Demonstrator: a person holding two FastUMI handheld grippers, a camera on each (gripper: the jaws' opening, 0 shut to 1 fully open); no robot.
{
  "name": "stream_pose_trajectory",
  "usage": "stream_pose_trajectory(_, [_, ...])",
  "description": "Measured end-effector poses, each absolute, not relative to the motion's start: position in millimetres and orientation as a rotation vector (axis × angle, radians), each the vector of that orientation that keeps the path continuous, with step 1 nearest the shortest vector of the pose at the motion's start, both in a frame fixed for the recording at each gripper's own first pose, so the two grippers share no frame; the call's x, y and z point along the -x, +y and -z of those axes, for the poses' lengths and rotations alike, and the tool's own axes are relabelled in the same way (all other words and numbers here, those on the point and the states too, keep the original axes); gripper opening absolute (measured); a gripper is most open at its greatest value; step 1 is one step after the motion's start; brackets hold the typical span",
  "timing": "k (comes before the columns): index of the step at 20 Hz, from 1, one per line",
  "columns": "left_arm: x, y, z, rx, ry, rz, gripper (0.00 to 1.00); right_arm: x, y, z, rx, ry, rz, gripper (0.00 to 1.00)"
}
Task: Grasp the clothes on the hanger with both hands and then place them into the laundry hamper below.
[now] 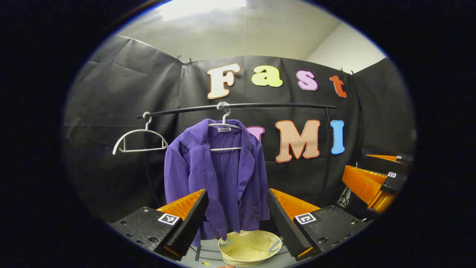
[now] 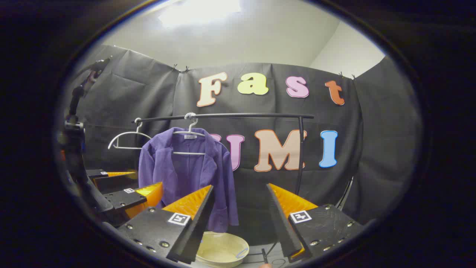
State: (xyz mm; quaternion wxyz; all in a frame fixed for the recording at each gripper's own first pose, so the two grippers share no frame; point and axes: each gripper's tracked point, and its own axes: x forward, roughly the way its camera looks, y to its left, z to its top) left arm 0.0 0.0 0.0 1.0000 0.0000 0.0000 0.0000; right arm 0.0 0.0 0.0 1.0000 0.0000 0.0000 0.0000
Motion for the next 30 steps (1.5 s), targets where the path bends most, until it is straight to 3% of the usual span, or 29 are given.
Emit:
stream_pose_trajectory(2, [-2.9,1.9,2.1,-0.002,0.005,-0.001,0.96,-2.5,0.9,0.2,0.003,0.000,0.003,0.78])
stream_pose_trajectory(12, [-14.5,32.6,0.7,-0.031,-0.009,0.015,0.96,-12.2,10.8,2.6,0.021,-0.020,0.052,0.78])
stream_pose_trajectory(13, [-16.1,36.2,1.1,-0.034,-0.009,0.015,0.95,-13.8,12.5,3.4,0.028,-0.020,0.054,0.82])
stream_pose_trajectory(17, [-30.1,49.1,7.3,-0.045,0.009,-0.013,0.94,-31.1,23.4,11.0,0.035,-0.005,0.034,0.78])
stream_pose_trajectory(18, [-35.4,52.3,8.2,-0.044,0.012,-0.024,0.94,-37.8,26.1,10.4,0.035,-0.006,0.023,0.82])
stream_pose_trajectory(25, [-94.1,71.6,23.0,-0.047,0.041,-0.128,0.95,-122.9,46.7,17.5,0.039,-0.025,-0.097,0.79])
stream_pose_trajectory(28, [-125.3,80.5,29.4,-0.066,0.055,-0.209,0.96,-171.8,57.3,22.6,0.037,-0.028,-0.178,0.82])
stream_pose_trajectory(30, [-143.4,88.6,35.0,-0.075,0.071,-0.285,0.96,-204.2,64.2,27.4,0.035,-0.021,-0.233,0.79])
